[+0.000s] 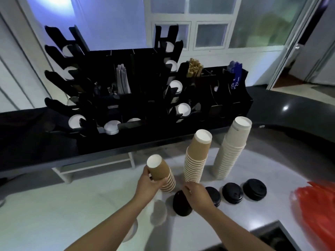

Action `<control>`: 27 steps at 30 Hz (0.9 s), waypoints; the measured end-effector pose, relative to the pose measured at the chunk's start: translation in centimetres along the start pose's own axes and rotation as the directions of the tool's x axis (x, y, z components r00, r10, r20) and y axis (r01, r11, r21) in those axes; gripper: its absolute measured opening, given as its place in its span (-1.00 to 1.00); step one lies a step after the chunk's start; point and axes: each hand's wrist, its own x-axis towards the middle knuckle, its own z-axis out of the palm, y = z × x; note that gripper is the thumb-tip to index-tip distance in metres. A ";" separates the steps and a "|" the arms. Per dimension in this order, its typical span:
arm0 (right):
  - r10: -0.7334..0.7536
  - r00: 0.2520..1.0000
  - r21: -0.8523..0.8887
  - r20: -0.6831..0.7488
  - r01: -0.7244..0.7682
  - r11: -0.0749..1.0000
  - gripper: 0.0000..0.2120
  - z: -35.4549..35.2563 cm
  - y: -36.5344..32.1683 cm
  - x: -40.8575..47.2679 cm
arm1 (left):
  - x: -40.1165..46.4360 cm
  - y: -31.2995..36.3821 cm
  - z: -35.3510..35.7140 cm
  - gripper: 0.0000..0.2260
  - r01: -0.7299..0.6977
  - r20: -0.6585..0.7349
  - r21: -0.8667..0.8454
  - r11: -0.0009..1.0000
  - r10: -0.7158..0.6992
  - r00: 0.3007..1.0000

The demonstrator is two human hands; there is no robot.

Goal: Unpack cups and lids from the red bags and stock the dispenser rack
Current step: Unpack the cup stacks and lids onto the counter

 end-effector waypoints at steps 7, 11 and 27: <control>0.097 0.993 -0.071 0.068 -0.092 0.993 -0.69 -1.7 3.7 0.0 | 3.9 -0.7 2.2 -0.28 0.008 0.015 0.143 0.990 -0.010 1.000; 0.135 0.986 -0.055 0.099 -0.130 0.990 -0.77 -2.0 5.0 -0.5 | 4.5 -2.5 3.0 -0.24 0.052 0.050 0.174 0.983 -0.061 0.997; 0.226 0.953 -0.100 0.202 -0.209 0.973 -0.68 0.9 2.0 1.5 | -0.8 -6.2 0.0 -0.62 0.039 0.100 0.630 0.776 -0.132 0.986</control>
